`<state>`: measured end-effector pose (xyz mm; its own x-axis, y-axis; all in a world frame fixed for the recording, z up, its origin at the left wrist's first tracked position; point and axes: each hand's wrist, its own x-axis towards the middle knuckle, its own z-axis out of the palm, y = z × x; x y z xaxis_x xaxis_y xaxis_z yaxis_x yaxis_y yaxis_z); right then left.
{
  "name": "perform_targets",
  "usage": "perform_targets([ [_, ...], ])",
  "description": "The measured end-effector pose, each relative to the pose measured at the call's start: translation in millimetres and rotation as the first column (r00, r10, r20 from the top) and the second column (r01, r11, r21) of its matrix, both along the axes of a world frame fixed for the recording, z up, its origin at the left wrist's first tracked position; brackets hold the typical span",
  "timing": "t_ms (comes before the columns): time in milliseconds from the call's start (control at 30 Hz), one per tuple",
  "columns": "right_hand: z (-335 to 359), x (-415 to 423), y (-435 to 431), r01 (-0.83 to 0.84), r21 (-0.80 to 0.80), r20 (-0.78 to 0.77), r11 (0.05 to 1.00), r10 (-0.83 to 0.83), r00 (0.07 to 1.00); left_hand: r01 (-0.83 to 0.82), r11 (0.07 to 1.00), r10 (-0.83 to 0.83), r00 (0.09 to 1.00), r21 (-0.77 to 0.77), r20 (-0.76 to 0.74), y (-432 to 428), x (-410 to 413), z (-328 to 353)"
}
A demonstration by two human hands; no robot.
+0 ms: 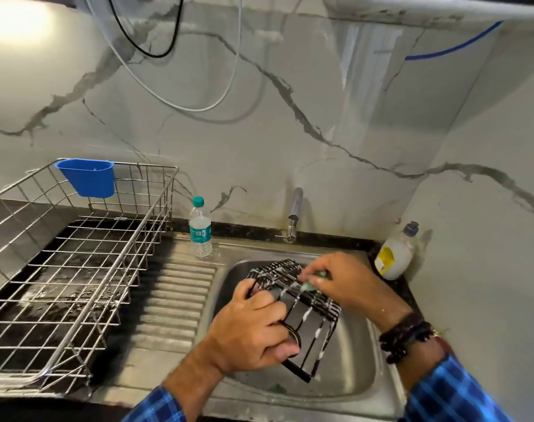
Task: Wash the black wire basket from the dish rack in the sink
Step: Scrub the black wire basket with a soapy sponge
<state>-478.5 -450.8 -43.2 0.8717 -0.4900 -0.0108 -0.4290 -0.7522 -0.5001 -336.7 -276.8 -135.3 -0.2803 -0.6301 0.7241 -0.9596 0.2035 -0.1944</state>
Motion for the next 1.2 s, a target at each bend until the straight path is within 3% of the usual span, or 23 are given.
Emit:
perform_targets([
  [100, -25, -17, -25, 0.174, 0.018, -0.042, 0.985, -0.173, 0.984, -0.008, 0.999, 0.009, 1.0, -0.036, 0.024, 4, 3, -1],
  [200, -36, -16, -31, 0.236, -0.035, -0.086, 0.971, -0.239, 0.967, 0.023, 0.999, -0.022, 0.999, -0.043, 0.026, 0, 0, -1],
  [333, -38, -12, -22, 0.224, 0.272, -0.134, 0.936, -0.193, 0.972, 0.036, 0.999, -0.036, 0.999, 0.013, 0.012, 2, 5, -6],
  [400, -40, -11, -20, 0.231, 0.261, -0.226, 0.937, -0.173, 0.959, 0.029, 0.998, -0.029, 0.999, 0.059, 0.012, 2, 9, -5],
  [500, -46, -10, -20, 0.235, 0.106, -0.285, 0.966, -0.197, 0.938, 0.047, 0.99, -0.047, 0.999, 0.132, -0.002, -1, 11, 1],
  [600, -51, -13, -22, 0.28, 0.108, -0.187, 0.954, -0.257, 0.948, -0.069, 0.971, 0.098, 0.988, 0.23, -0.119, -2, 19, 14],
  [667, -51, -16, -20, 0.3, 0.154, -0.134, 0.941, -0.281, 0.95, -0.162, 0.946, 0.247, 0.92, 0.281, -0.303, 2, 21, 16],
  [700, -52, -17, -18, 0.303, 0.161, -0.133, 0.939, -0.283, 0.95, -0.184, 0.92, 0.326, 0.848, 0.345, -0.418, 3, 22, 13],
  [767, -56, -21, -12, 0.319, 0.156, -0.129, 0.935, -0.301, 0.945, -0.143, 0.84, 0.496, 0.593, 0.524, -0.634, 5, 12, 10],
  [800, -59, -22, -9, 0.331, 0.151, -0.12, 0.931, -0.315, 0.941, -0.054, 0.795, 0.569, 0.411, 0.604, -0.712, 5, 7, 9],
  [867, -65, -23, -2, 0.351, 0.141, -0.088, 0.926, -0.342, 0.936, 0.157, 0.774, 0.628, -0.054, 0.614, -0.777, 3, -2, 16],
  [900, -67, -22, 2, 0.361, 0.115, -0.08, 0.926, -0.353, 0.932, 0.212, 0.797, 0.604, -0.295, 0.565, -0.741, 1, -3, 20],
  [933, -71, -20, 8, 0.369, 0.067, -0.08, 0.927, -0.364, 0.928, 0.246, 0.81, 0.583, -0.448, 0.533, -0.678, 0, -1, 22],
  [1067, -85, -14, 32, 0.37, -0.184, 0.03, 0.911, -0.371, 0.928, 0.367, 0.799, 0.59, -0.633, 0.476, -0.501, -9, 1, 26],
  [1200, -82, -12, 38, 0.305, -0.113, 0.039, 0.946, -0.303, 0.952, 0.137, 0.903, 0.388, -0.667, 0.408, -0.635, -21, -10, 16],
])
